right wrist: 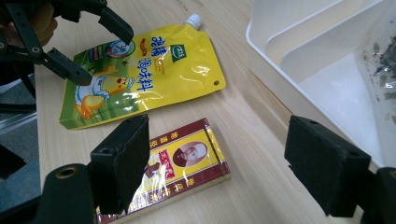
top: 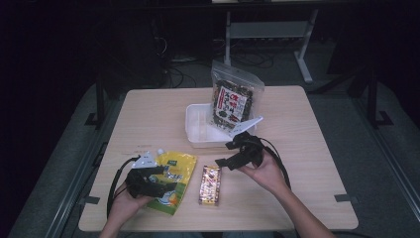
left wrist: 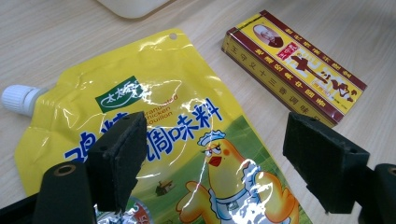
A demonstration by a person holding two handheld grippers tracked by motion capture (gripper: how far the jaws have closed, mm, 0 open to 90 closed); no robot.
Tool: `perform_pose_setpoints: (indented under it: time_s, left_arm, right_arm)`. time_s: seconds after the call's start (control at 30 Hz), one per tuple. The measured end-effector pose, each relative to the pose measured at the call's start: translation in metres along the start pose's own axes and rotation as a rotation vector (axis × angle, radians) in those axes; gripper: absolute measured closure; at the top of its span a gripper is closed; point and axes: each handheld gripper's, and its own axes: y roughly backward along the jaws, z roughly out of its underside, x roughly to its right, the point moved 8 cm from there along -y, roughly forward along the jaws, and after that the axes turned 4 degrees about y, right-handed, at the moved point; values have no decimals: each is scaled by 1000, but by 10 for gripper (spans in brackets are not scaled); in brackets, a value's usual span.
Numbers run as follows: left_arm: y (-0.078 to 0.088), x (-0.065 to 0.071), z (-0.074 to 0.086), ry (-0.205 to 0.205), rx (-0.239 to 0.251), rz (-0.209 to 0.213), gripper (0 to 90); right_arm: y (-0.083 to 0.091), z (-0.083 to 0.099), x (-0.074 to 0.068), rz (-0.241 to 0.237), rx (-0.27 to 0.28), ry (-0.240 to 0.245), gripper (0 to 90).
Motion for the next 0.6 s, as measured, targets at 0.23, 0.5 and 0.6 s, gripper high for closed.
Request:
perform_pose_setpoints:
  time_s: [0.23, 0.5, 0.6]
  left_arm:
    - [3, -3, 0, 7, 5, -8, 214]
    - [3, -5, 0, 13, 3, -12, 214]
    - [4, -6, 0, 9, 2, -18, 214]
  right_arm:
    - [-6, -8, -3, -20, -5, -4, 189]
    - [-14, -22, -8, -44, -6, 8, 173]
    - [-20, -25, -10, -56, -24, 9, 168]
